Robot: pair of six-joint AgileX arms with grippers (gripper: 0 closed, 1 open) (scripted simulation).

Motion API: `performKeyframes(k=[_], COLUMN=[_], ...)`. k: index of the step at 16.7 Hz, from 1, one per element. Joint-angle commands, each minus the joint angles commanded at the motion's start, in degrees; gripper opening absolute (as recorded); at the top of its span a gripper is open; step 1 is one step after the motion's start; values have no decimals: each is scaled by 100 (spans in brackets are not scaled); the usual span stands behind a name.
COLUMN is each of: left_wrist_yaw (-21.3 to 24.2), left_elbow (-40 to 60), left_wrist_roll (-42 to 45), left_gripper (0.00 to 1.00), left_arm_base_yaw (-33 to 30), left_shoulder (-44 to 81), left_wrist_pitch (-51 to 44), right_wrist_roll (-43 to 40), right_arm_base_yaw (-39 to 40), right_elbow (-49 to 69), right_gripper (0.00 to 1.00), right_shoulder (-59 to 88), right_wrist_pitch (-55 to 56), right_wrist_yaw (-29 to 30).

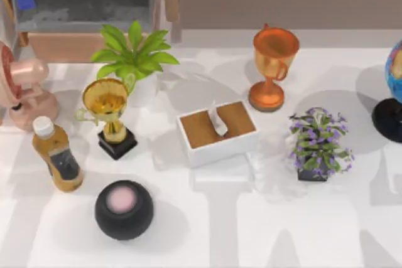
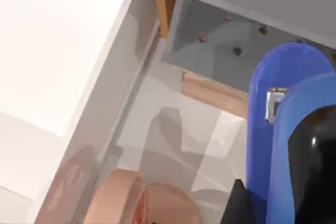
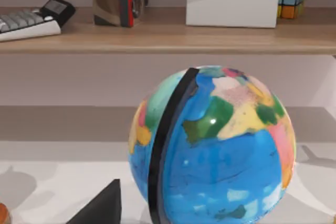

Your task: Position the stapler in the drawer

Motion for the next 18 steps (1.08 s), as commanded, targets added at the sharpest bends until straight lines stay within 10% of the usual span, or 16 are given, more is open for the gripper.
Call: performKeyframes(k=[8,18], left_wrist_yaw=[738,2169], left_elbow=[299,-116], left_wrist_roll=[3487,4685], left_gripper=[0,0], left_arm_base_yaw=[2370,3020], left_shoulder=[1332,1984], left_wrist_pitch=[361,394], right_wrist_roll=[0,0], right_arm_base_yaw=[0,0], right_elbow=[0,0], right_gripper=[100,100], right_shoulder=[0,0], right_wrist_pitch=[0,0], right_wrist_yaw=[0,0])
